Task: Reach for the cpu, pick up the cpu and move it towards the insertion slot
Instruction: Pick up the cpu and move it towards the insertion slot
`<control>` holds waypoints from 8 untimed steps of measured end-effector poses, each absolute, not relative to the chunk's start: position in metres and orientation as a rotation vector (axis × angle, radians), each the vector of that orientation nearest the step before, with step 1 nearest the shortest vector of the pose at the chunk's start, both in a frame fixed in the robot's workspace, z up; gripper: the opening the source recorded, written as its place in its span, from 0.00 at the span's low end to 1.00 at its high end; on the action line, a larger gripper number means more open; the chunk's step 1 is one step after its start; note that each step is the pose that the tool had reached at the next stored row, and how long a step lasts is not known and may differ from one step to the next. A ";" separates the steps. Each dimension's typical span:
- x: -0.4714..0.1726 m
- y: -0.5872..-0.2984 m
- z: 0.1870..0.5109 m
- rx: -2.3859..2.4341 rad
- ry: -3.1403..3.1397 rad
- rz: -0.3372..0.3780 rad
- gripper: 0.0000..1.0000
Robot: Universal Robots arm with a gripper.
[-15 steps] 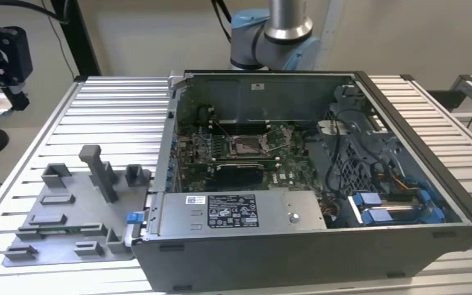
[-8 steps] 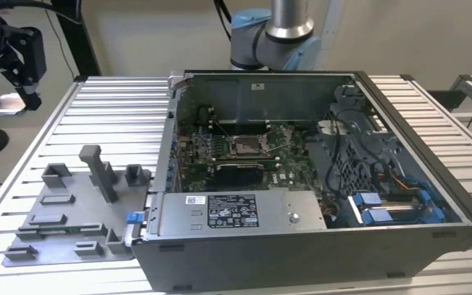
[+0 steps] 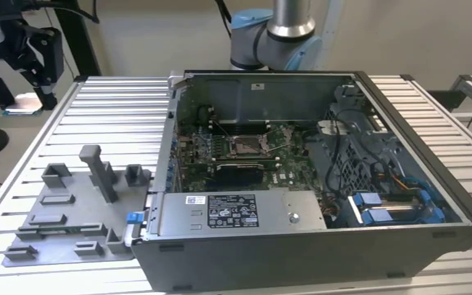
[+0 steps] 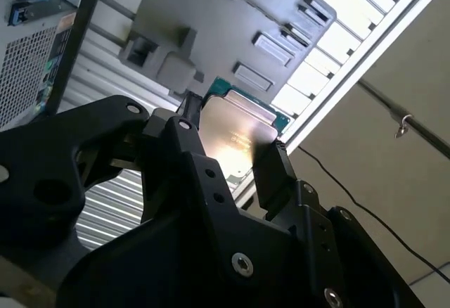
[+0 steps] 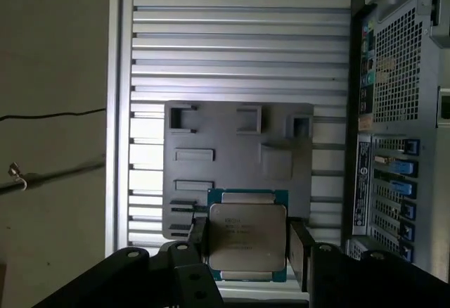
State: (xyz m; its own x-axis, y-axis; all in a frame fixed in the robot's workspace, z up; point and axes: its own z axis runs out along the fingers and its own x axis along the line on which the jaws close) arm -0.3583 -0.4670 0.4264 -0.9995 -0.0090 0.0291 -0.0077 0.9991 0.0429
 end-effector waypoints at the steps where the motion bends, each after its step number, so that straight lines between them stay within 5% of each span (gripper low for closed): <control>1: -0.356 -0.467 0.426 0.013 -3.111 -0.067 0.00; 8: -0.350 -0.467 0.426 0.013 -3.111 -0.067 0.00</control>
State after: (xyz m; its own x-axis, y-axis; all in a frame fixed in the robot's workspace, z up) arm -0.3499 -0.4669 0.4263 -0.9995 -0.0087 0.0300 -0.0075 0.9990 0.0430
